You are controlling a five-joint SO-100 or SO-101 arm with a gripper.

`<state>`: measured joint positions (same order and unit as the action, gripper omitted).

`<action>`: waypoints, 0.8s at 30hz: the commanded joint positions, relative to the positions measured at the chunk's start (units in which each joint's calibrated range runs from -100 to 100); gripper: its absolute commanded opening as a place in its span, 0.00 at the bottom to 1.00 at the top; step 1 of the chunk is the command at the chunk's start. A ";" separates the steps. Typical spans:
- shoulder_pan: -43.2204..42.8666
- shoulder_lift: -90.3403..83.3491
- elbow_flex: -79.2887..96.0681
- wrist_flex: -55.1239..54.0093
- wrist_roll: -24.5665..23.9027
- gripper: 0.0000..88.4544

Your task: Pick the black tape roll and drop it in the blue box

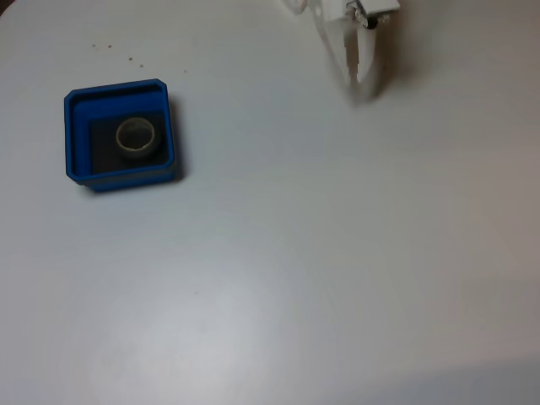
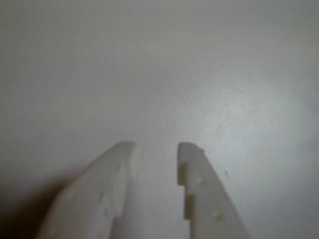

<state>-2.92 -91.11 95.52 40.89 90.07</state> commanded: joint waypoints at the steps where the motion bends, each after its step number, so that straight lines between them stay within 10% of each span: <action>1: 0.62 -5.04 3.86 -0.71 0.38 0.02; 24: 0.92 -7.80 4.21 -11.35 0.21 0.02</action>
<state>-2.52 -98.22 99.01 35.55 90.07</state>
